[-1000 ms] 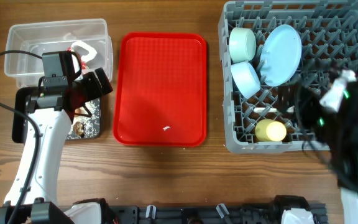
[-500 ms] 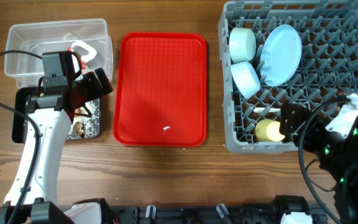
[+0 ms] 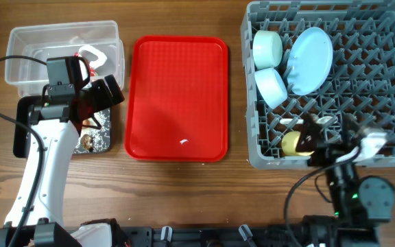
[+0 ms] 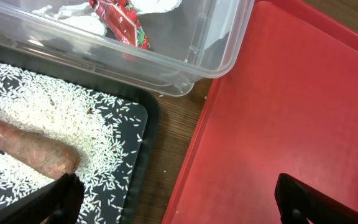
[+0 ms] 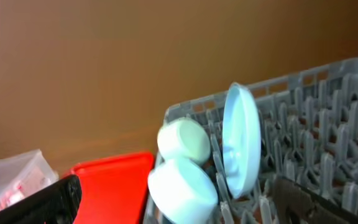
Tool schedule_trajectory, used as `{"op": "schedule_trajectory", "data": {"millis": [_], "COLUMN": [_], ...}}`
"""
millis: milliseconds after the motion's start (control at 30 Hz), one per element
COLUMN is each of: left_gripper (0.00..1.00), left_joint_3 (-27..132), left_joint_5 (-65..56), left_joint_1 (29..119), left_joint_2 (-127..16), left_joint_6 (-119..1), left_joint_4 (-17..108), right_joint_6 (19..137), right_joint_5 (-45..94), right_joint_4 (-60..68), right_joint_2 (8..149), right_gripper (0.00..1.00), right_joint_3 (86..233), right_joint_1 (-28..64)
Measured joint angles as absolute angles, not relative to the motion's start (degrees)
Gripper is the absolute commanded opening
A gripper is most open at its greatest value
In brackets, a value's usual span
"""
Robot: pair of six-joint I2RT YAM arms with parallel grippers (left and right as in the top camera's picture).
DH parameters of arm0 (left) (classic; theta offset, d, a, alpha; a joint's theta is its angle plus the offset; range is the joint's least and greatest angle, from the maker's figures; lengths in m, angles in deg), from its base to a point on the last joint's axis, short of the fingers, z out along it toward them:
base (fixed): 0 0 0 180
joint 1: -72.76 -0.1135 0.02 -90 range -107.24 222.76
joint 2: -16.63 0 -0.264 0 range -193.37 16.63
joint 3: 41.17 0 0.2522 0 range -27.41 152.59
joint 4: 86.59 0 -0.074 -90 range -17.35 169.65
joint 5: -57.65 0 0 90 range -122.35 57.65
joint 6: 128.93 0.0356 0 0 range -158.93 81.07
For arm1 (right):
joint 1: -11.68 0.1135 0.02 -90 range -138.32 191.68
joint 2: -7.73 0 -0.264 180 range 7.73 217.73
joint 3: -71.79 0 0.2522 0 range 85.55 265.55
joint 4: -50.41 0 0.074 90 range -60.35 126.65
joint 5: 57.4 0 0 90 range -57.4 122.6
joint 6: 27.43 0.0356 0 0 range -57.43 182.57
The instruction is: Sort waste into correct bins and load items into the dishwasher rack
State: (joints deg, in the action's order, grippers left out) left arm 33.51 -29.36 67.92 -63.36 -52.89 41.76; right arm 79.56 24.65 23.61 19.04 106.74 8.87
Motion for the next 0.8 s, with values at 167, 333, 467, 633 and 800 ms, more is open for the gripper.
{"op": "schedule_trajectory", "data": {"millis": [167,333,467,633,800], "left_gripper": [1.00,1.00,1.00,1.00,1.00], "left_joint_3": [33.5,33.5,33.5,33.5,33.5], "left_joint_5": [-29.5,-29.5,-29.5,-29.5,-29.5], "left_joint_1": [67.9,67.9,67.9,67.9,67.9], "left_joint_2": [-63.4,-63.4,-63.4,-63.4,-63.4], "left_joint_6": [-52.9,-52.9,-52.9,-52.9,-52.9], "left_joint_4": [41.8,41.8,41.8,41.8,41.8], "right_joint_6": [75.4,73.2,72.7,72.8,75.6], "right_joint_5": [22.2,21.9,23.2,24.0,24.1], "right_joint_4": [28.6,32.9,35.8,37.1,37.1], "right_joint_2": [10.6,8.8,8.8,8.8,8.8], "right_gripper": [1.00,1.00,1.00,1.00,1.00], "right_joint_3": [96.9,92.2,88.9,85.9,85.9], "right_joint_1": [10.0,10.7,11.8,11.8,11.8]}}
